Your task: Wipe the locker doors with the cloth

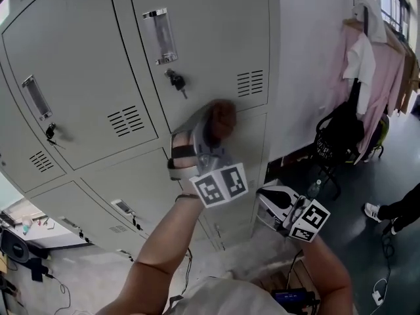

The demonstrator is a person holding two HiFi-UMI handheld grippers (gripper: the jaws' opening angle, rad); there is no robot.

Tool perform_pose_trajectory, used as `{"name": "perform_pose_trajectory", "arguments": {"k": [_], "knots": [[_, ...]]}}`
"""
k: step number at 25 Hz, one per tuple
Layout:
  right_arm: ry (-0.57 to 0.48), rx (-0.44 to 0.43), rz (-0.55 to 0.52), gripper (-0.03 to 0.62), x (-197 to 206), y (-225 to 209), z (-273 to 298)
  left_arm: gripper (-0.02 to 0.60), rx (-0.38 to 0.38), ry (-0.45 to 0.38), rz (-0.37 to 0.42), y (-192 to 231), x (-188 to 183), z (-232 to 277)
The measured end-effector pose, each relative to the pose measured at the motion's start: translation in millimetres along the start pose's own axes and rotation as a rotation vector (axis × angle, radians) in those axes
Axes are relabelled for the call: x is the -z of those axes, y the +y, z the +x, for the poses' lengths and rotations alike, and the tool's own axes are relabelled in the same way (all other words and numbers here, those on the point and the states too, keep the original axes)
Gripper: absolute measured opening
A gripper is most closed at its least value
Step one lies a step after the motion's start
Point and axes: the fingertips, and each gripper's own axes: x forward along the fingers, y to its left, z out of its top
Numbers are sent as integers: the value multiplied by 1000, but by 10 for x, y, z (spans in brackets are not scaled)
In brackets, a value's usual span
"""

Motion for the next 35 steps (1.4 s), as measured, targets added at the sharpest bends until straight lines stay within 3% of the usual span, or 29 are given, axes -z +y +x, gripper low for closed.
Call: {"name": "perform_pose_trajectory", "arguments": {"k": [7, 10, 13, 16, 21, 26, 31, 35], "knots": [[-14, 108, -13, 18, -73, -161, -360, 69, 169, -94, 236, -930, -727, 518], [-21, 155, -9, 18, -99, -233, -531, 69, 155, -114, 347, -1018, -980, 710], [-34, 186, -10, 18, -136, -270, -646, 69, 134, -128, 269, -790, -1105, 788], [-39, 190, -9, 18, -152, -285, -697, 69, 49, -127, 195, -377, -938, 660], [-24, 144, -2, 18, -100, -252, -527, 69, 3, -101, 235, -172, -352, 195], [-16, 74, -5, 18, -79, -161, -259, 69, -111, -34, 182, 432, 145, -156], [1, 36, -30, 18, -27, -71, -95, 69, -264, 42, 157, 1159, 451, -384], [22, 42, -51, 18, 9, -34, -62, 69, -296, 45, 124, 1177, 428, -371]]}}
